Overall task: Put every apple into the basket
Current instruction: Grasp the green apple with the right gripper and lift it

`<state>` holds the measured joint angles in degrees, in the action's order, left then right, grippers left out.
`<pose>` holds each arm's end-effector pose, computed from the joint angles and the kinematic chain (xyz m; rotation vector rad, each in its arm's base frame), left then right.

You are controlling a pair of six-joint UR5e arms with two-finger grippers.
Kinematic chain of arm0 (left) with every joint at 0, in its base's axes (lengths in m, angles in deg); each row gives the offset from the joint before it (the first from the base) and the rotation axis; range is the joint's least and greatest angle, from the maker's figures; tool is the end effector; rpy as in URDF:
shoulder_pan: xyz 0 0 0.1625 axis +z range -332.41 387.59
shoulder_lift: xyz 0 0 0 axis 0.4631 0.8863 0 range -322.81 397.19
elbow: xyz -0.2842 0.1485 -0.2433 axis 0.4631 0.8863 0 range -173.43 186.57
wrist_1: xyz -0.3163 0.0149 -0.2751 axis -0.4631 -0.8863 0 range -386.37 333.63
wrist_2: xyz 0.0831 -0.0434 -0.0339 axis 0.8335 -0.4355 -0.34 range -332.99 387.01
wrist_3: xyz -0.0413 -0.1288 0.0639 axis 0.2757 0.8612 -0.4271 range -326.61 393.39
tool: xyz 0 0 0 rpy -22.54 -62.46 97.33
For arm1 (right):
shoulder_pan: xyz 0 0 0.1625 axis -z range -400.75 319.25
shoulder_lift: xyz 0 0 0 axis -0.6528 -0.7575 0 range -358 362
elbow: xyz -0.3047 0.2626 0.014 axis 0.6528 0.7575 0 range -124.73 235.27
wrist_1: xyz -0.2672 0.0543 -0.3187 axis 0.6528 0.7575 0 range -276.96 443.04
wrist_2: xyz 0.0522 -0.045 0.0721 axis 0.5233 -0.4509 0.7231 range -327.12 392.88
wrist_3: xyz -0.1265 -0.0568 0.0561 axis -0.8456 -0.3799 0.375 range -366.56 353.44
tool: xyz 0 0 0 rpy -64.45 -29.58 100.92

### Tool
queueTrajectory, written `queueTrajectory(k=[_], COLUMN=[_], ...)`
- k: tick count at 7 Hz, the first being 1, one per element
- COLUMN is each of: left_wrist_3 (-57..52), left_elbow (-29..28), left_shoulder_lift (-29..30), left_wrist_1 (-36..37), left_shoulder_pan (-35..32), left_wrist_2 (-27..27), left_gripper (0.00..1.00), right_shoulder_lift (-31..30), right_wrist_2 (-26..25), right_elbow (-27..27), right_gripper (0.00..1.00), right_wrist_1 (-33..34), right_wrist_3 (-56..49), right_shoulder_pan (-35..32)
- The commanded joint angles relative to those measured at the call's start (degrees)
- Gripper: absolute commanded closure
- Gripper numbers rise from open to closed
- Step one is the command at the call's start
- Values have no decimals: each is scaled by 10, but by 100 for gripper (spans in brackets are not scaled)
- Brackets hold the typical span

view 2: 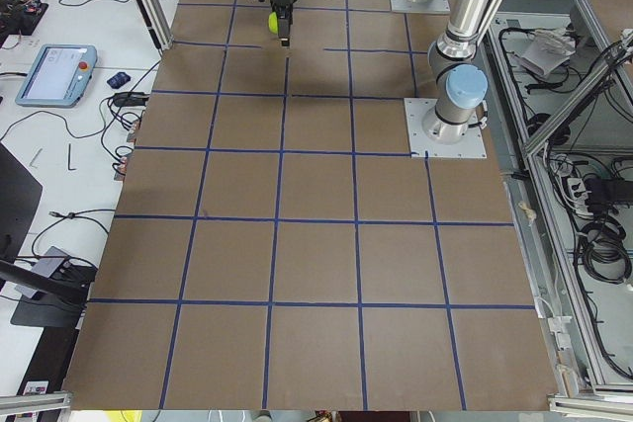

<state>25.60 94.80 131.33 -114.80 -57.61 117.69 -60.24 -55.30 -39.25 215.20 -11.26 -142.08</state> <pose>-0.0871 -0.5331 0.3966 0.0818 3.1302 0.0239 0.2625 -0.6079 0.1761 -0.4346 3.0580 -0.2638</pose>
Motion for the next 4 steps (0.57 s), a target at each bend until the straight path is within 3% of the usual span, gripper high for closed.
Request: queueTrajectory(k=[1, 2, 4], left_wrist_3=[2, 5, 23], left_elbow=[-2, -5, -5], left_shoulder_lift=[4, 5, 8], left_wrist_1=[-1, -1, 3], left_shoulder_pan=[-12, -14, -19], left_wrist_2=[-16, -17, -18], left_gripper=[0, 0, 0], right_shoulder_lift=[-3, 23, 82], right_wrist_2=[8, 13, 6], right_elbow=[123, 180, 310], right_gripper=[60, 63, 64], right_wrist_1=[-145, -186, -287], right_wrist_3=[-56, -90, -280], right_shoulder_pan=[118, 154, 231])
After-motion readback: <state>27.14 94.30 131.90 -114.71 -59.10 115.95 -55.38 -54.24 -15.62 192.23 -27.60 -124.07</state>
